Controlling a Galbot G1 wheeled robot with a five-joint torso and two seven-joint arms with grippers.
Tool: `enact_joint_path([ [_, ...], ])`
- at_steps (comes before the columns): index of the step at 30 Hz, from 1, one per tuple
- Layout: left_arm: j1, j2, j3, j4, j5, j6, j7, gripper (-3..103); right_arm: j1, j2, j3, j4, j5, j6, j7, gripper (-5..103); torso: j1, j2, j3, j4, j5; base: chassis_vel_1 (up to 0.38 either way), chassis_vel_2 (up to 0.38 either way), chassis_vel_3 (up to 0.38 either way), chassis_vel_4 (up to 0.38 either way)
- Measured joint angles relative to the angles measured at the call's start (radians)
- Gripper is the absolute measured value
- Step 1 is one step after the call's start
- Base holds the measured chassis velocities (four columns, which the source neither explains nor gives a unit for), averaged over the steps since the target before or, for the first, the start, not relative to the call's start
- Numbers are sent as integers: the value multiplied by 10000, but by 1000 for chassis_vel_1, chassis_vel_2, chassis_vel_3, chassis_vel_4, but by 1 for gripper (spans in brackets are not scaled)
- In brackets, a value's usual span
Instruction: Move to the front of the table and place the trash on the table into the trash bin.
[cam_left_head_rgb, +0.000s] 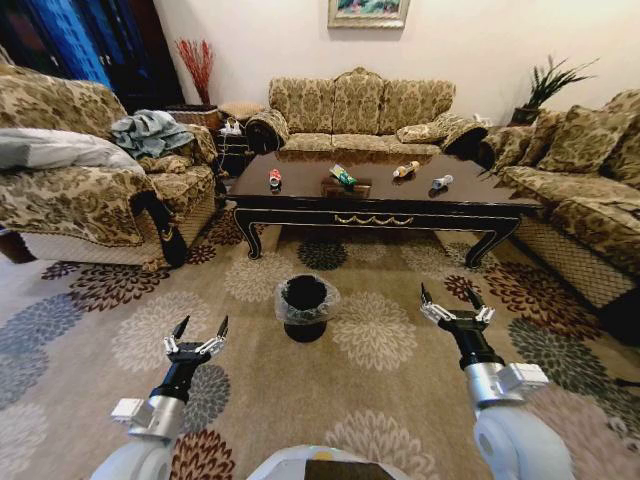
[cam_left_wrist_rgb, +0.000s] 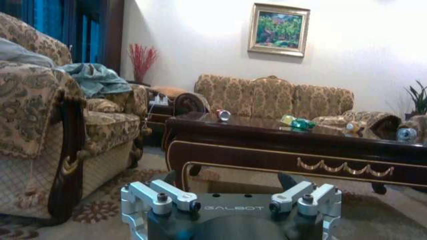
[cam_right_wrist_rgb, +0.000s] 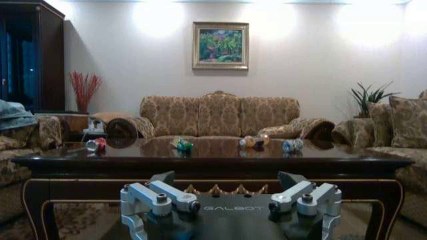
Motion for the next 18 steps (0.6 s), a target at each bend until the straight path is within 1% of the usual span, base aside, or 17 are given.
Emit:
enact_joint_path([
  [5, 21, 1, -64, 100, -122, -106, 77, 100, 100, -92, -38, -38, 0, -169, 96, 100, -60, -225, -167, 0, 0, 0, 0, 0, 0],
  [6, 21, 1, -64, 100, -122, -106, 77, 100, 100, -92, -38, -38, 0, -169, 96, 100, -60, -225, -167, 0, 0, 0, 0, 0, 0],
  [9, 63, -26, -89, 222, -186, -429, 141, 100, 130, -157, -68, 19, 5, -321, 129, 100, -100, -384, -283, 0, 0, 0, 0, 0, 0],
  [12, 108, -32, -95, 270, -294, -627, 137, 100, 130, -164, -85, 46, -5, -394, 178, 100, -109, -422, -313, 0, 0, 0, 0, 0, 0],
  [13, 166, -25, -93, 287, -342, -693, 115, 100, 130, -164, -155, 46, -55, -419, 324, 100, -112, -434, -323, 0, 0, 0, 0, 0, 0],
  [14, 166, -25, -93, 287, -342, -693, 115, 100, 130, -164, -155, 46, -55, -419, 324, 100, -112, -434, -323, 0, 0, 0, 0, 0, 0],
  [16, 303, 10, -78, 251, -351, -741, 105, 100, 133, -124, -298, 51, -169, -476, 609, 100, -113, -438, -328, 0, 0, 0, 0, 0, 0],
  [18, 294, 12, -78, 209, -350, -738, 102, 100, 180, -97, -359, 60, -237, -496, 651, 100, -113, -438, -328, 0, 0, 0, 0, 0, 0],
])
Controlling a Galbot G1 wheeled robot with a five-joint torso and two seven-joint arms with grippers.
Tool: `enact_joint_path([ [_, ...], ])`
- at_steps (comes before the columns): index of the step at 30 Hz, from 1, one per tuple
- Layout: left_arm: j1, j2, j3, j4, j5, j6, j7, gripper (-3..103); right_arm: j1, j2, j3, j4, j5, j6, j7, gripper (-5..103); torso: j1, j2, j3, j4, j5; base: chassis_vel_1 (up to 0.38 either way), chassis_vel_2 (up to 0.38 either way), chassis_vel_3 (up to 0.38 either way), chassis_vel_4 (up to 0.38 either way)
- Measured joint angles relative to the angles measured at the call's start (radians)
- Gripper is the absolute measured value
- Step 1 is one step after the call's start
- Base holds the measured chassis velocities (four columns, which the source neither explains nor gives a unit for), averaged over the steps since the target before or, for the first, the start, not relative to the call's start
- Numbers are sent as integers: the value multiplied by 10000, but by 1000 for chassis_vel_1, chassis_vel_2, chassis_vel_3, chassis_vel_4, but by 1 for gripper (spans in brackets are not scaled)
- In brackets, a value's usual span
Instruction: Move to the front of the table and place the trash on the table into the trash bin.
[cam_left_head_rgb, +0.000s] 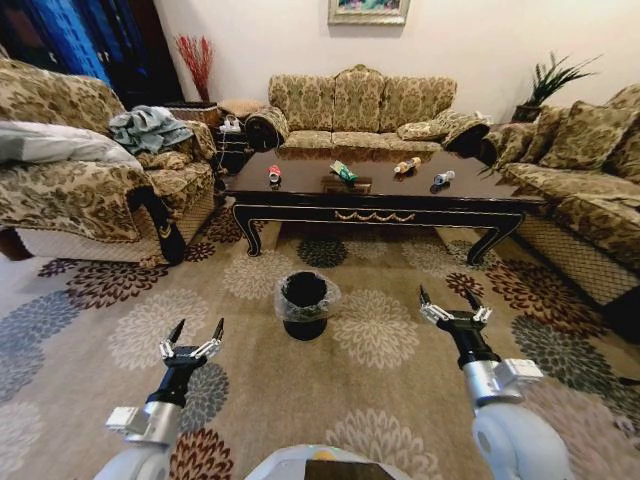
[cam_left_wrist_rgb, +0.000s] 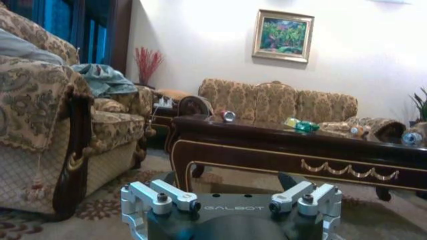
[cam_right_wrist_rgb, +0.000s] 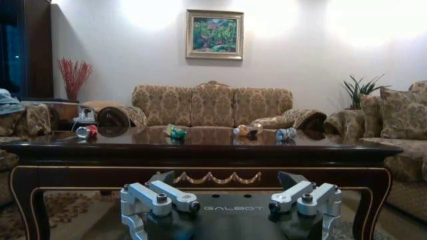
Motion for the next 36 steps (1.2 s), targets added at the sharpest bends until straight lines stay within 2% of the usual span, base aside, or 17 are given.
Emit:
enact_joint_path([
  [4, -208, 34, 31, 0, 8, 245, -13, 100, 233, -36, -202, -9, -56, -103, 122, 100, 1, 10, 8, 0, -1, -47, 40, 32, -38],
  [7, -254, 55, 213, -32, -115, 759, -63, 100, 301, -58, -293, -69, -113, -124, 193, 100, 6, 29, 20, 0, 0, -116, 109, 95, -118],
  [11, -386, 37, 287, 7, -56, 934, -63, 100, 285, -90, -271, -135, -152, -129, 210, 100, 11, 41, 28, 0, 0, -182, 176, 163, -174],
  [21, -880, 207, 370, 65, 392, 1425, -82, 100, 190, -283, 92, -489, -124, 104, 100, 100, 24, 66, 50, -2, -1, -264, 252, 260, -266],
  [26, -945, 253, 710, 521, 817, 1967, -85, 100, 225, -314, 70, -568, -87, 108, 156, 100, 36, 71, 62, 0, -3, -142, 188, 173, -170],
  [29, -994, 263, 953, 861, 830, 2862, -66, 100, 127, -302, 125, -587, -41, 139, 164, 100, 27, 82, 59, 2, -1, -9, 42, 17, -18],
  [30, -1018, 313, 1063, 860, 796, 3348, -124, 100, 47, -277, 239, -614, 32, 202, 151, 100, 22, 89, 57, 2, -2, 17, -64, -36, 42],
  [31, -1018, 313, 1063, 860, 796, 3348, -124, 100, 47, -277, 239, -614, 32, 202, 151, 100, 22, 89, 57, 2, -2, 17, -64, -36, 42],
  [33, -1110, 442, 1299, 644, 772, 4150, -209, 100, -73, -219, 463, -701, 132, 342, 108, 100, 21, 93, 58, 2, 2, 32, -50, -72, 65],
  [35, -1400, 632, 1844, 424, 720, 5096, -661, 100, -222, -123, 704, -807, 214, 501, 41, 100, 20, 96, 59, 0, 4, 16, -17, -10, 26],
  [36, -1400, 632, 1844, 424, 720, 5096, -661, 100, -222, -123, 704, -807, 214, 501, 41, 100, 20, 96, 59, 0, 4, 0, 0, 0, 0],
])
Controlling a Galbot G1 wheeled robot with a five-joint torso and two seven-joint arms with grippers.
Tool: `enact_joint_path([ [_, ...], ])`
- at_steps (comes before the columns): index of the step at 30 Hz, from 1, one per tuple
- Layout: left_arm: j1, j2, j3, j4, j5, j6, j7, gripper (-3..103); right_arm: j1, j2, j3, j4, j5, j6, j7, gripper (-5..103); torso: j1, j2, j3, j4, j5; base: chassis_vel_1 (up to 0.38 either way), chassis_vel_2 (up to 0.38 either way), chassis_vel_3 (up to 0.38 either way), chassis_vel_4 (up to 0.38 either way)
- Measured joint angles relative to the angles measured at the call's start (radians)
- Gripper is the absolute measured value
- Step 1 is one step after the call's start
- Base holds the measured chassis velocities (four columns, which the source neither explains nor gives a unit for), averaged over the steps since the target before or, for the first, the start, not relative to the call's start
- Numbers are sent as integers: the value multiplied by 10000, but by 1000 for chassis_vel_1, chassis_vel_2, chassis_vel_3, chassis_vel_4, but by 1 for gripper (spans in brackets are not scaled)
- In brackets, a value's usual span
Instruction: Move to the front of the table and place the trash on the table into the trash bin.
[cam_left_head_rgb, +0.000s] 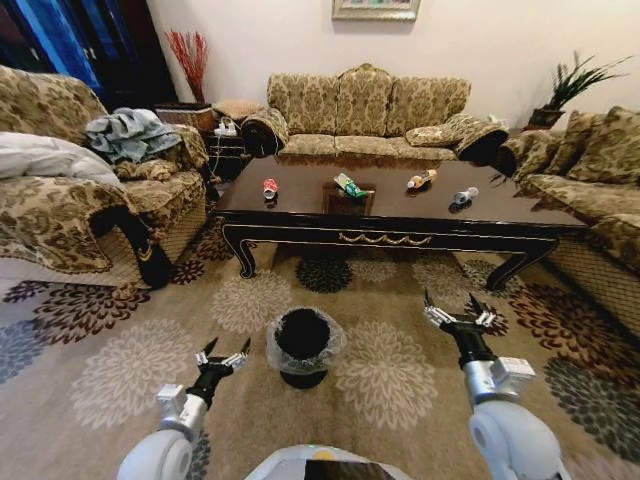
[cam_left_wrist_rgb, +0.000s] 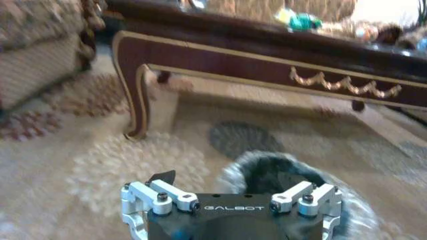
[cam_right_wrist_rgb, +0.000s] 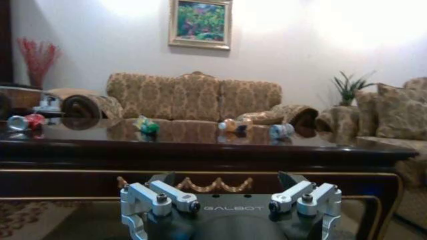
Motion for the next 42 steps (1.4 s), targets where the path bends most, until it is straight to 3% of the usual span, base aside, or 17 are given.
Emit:
enact_joint_path([
  [3, -608, 224, 1526, 16, -165, 837, -1158, 100, -329, 152, 220, -173, 40, 279, -54, 100, 9, -1, 10, -1, -4, 0, 0, 0, 0],
  [7, -1026, 266, 2385, 304, -364, 1209, -1757, 100, -691, 150, 419, -206, 36, 471, -53, 100, 10, 0, 11, -1, -3, 0, 0, 0, 0],
  [14, -2216, 482, 2671, 1428, -260, 964, -2568, 100, -1088, -7, 920, -211, -10, 596, 67, 100, 9, 4, 13, 1, -3, 0, 0, 0, 0],
  [19, -3070, 712, 2833, 1794, -717, 1449, -3177, 100, -1300, 123, 931, -232, -291, 760, 108, 100, 11, 5, 15, 0, -6, 0, 0, 0, 0],
  [24, -3718, 942, 3265, 1905, -1935, 2217, -4076, 100, -1300, 246, 1103, -230, -325, 764, 259, 100, 11, 9, 15, 1, -4, 0, 0, 0, 0],
  [29, -4226, 1290, 3817, 2198, -2777, 2353, -4280, 100, -1407, 426, 1278, -319, -224, 847, 150, 100, 12, 10, 17, 0, -3, 0, 0, 0, 0],
  [33, -4649, 1422, 4174, 2661, -2791, 2416, -4368, 100, -1503, 489, 1316, -446, -253, 1034, -76, 100, 12, 10, 17, -1, -4, 0, 0, 0, 0],
  [38, -5386, 1415, 4514, 3344, -2763, 3165, -4633, 100, -1433, 440, 1393, -483, -290, 1098, -119, 100, 12, 11, 18, 2, -4, 0, 0, 0, 0],
  [42, -5892, 1355, 4779, 4120, -2463, 3215, -4722, 100, -1440, 491, 1637, -554, -179, 1300, -116, 100, 13, 11, 19, 0, -6, 0, 0, 0, 0],
])
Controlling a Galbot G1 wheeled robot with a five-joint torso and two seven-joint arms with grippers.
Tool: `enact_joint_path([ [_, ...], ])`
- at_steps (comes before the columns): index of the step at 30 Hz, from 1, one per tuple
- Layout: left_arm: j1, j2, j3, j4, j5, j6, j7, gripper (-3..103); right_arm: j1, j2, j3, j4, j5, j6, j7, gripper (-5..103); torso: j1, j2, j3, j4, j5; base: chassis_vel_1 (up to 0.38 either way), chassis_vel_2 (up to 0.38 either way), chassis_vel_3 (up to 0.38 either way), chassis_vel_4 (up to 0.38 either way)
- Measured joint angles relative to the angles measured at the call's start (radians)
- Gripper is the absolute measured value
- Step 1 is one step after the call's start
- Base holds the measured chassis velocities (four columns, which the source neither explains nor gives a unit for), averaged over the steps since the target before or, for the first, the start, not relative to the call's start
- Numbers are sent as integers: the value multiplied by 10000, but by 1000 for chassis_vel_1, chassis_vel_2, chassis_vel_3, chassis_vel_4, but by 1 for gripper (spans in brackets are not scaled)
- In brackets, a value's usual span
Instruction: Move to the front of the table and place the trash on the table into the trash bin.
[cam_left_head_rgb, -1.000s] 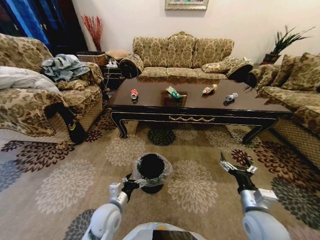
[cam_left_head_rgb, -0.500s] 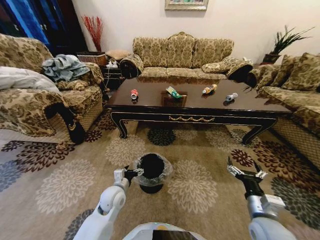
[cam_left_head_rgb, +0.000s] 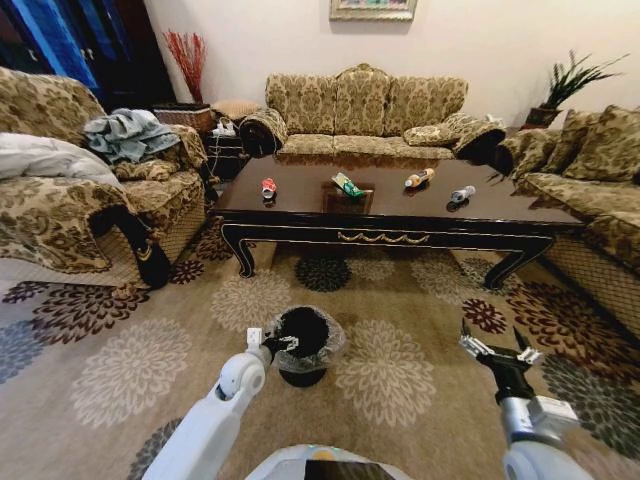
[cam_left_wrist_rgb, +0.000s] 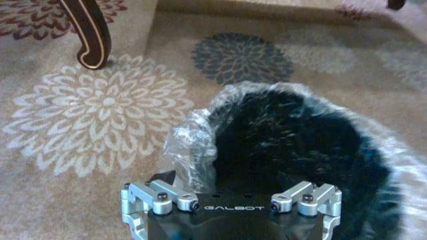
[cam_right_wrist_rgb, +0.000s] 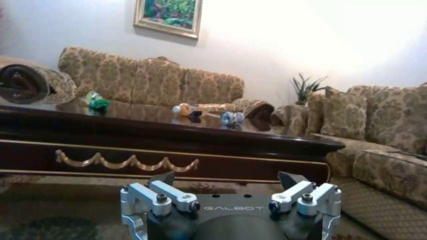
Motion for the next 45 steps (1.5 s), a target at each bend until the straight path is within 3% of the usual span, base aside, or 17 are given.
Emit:
enact_joint_path([
  [9, -687, 75, 343, 825, -346, 95, -273, 103, -75, 274, 360, -630, -36, 492, -76, 100, 0, 1, 0, -2, 3, 0, 0, 0, 0],
  [12, -765, 159, 447, 941, -422, 124, -333, 97, -44, 346, 359, -679, -64, 510, -75, 100, 0, 1, 0, -1, 3, 0, 0, 0, 0],
  [15, -762, 242, 615, 1009, -441, 148, -380, 86, 23, 421, 347, -662, -69, 511, -54, 100, 0, 2, 0, 0, 1, 0, 0, 0, 0],
  [17, -745, 255, 643, 1014, -441, 150, -385, 86, 38, 424, 345, -655, -69, 512, -49, 100, 0, 2, 0, 0, 1, 0, 0, 0, 0],
  [19, -715, 291, 756, 1069, -353, 140, -387, 74, 110, 437, 331, -663, -96, 567, 3, 100, 0, 3, 0, 1, 3, 0, 0, 0, 0],
  [23, -707, 326, 827, 1052, -290, 120, -386, 70, 157, 465, 270, -700, -160, 651, 99, 100, 0, 4, 0, 0, 3, 0, 0, 0, 0],
  [28, -664, 459, 885, 903, -282, 201, -366, 51, 174, 479, 186, -744, -179, 725, 210, 100, 0, 3, 1, 1, 2, 0, 0, 0, 0],
  [30, -663, 476, 902, 885, -285, 240, -365, 51, 177, 452, 186, -746, -169, 725, 236, 100, 0, 3, 1, 1, 3, 0, 0, 0, 0],
  [39, -622, 484, 1043, 681, -500, 431, -424, 24, 366, 90, 177, -611, -22, 504, 449, 100, 0, 3, 1, -1, 0, 0, 0, 0, 0],
  [42, -621, 471, 1056, 676, -501, 431, -451, 21, 418, 12, 127, -544, -14, 399, 503, 100, 0, 3, 1, -2, 0, 0, 0, 0, 0],
  [43, -621, 437, 1040, 617, -501, 433, -453, 14, 496, -40, 84, -511, -8, 309, 570, 100, 0, 3, 2, -1, -1, 0, 0, 0, 0],
  [45, -612, 425, 1009, 540, -502, 434, -451, 14, 540, -56, 64, -499, -6, 265, 603, 100, 0, 3, 2, -1, -2, 0, 0, 0, 0],
])
